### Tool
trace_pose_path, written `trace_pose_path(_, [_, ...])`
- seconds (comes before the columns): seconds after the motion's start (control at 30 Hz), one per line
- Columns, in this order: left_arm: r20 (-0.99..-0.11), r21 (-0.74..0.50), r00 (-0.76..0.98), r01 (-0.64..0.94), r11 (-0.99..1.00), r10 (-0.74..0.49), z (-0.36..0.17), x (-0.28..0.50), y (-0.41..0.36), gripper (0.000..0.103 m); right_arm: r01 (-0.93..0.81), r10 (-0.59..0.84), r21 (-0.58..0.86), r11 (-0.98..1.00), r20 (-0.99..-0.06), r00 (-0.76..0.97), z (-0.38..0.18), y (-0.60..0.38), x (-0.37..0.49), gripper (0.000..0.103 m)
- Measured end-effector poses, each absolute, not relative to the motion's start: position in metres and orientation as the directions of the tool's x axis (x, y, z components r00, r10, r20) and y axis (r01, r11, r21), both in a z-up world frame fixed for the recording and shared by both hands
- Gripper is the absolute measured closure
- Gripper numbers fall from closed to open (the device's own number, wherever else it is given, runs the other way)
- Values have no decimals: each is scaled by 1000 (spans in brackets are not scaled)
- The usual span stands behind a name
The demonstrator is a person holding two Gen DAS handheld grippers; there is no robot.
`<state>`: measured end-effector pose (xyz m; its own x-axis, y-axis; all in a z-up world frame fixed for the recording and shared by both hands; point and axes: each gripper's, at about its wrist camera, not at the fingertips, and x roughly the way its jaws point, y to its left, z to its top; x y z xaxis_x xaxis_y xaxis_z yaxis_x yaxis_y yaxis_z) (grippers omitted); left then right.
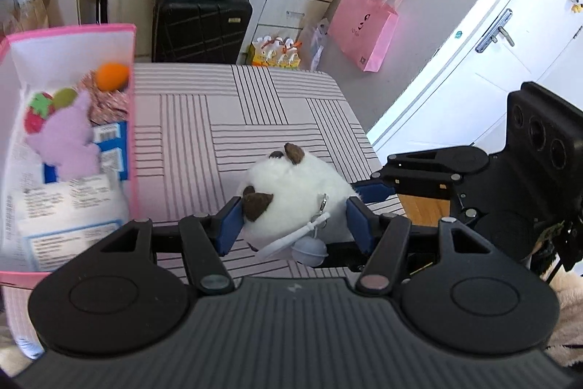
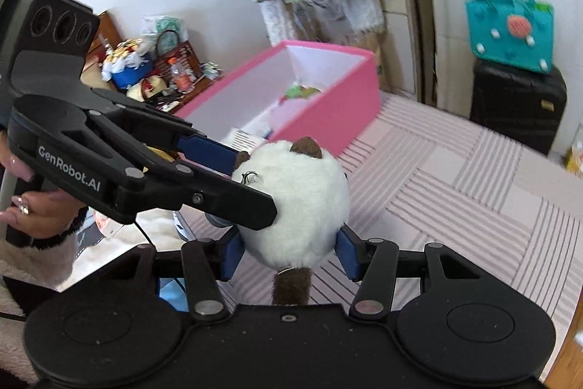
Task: Organize soft objects
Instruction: 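Lift the cat plush and carry it over the pink shoebox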
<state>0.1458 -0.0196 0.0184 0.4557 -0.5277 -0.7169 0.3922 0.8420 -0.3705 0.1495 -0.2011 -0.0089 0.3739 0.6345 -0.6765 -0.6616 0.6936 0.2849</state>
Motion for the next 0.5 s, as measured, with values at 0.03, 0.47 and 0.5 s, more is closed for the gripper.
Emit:
trace_pose_path(0.03, [-714,-359,468,395,846,-522,24,142,-16,43,-671,638,278,687,-672,376,-4,-197,148,45])
trace_pose_path(0.47, [-639,-270,645,323,907,-420,62,126,46,43,-799,684,126,587,-606,407,39,-126,157,45])
trace_pose_path(0.5, [-636,-270,653,310,911,-411,63,127,52,43,-806,690,127,579,-603,400,41,-119,161,44])
